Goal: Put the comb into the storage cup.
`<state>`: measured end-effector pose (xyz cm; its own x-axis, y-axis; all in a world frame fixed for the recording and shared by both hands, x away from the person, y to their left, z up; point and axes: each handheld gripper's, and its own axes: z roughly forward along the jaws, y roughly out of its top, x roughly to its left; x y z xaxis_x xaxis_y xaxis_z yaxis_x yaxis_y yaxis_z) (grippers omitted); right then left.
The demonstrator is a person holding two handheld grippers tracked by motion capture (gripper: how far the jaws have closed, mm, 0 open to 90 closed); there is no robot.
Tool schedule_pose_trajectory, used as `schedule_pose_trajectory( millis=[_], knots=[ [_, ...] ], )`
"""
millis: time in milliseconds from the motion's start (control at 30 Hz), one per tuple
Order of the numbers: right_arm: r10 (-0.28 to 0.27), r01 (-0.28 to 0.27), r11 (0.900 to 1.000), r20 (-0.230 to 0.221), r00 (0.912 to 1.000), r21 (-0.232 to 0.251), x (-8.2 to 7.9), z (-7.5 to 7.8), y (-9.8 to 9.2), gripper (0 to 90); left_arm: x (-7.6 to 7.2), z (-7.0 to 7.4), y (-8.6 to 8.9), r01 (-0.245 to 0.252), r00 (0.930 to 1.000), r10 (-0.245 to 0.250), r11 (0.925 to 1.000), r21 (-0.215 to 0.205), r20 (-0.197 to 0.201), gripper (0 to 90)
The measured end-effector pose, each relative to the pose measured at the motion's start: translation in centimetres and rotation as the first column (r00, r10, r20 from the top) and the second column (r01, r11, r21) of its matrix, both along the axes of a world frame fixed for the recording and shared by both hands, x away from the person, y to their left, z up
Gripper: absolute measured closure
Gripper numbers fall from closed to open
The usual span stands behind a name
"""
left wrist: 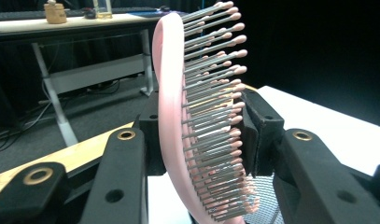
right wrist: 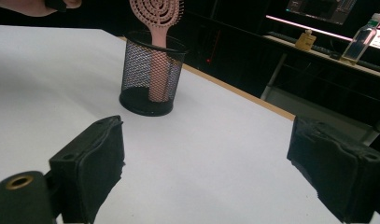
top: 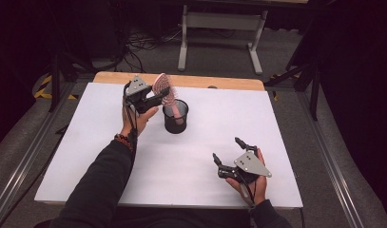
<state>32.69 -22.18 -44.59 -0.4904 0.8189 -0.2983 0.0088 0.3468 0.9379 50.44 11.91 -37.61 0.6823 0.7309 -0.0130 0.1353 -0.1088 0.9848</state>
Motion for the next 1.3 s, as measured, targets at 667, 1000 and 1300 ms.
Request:
schedule_pose_trajectory(
  millis=[667, 1000, 1300],
  knots=[
    [0.0, 0.0, 0.999, 0.004, 1.0, -0.048, -0.3, -0.2, 0.7, 11.3, 0.0, -0.1, 1.3, -0.009, 0.9999, 0.009, 0.999, 0.044, -0.009, 55.1],
    [-0.003, 0.002, 0.997, -0.007, 1.0, -0.083, -0.2, -0.5, 1.1, 10.8, -0.1, -0.7, 2.5, -0.019, 0.9998, 0.02, 0.9981, 0.058, -0.009, 48.5],
    [-0.005, 0.004, 0.996, -0.01, 0.9999, -0.085, -0.2, -0.5, 1.1, 10.6, -0.1, -0.7, 2.9, -0.012, 0.9999, 0.013, 0.9968, 0.079, -0.009, 46.0]
  ],
)
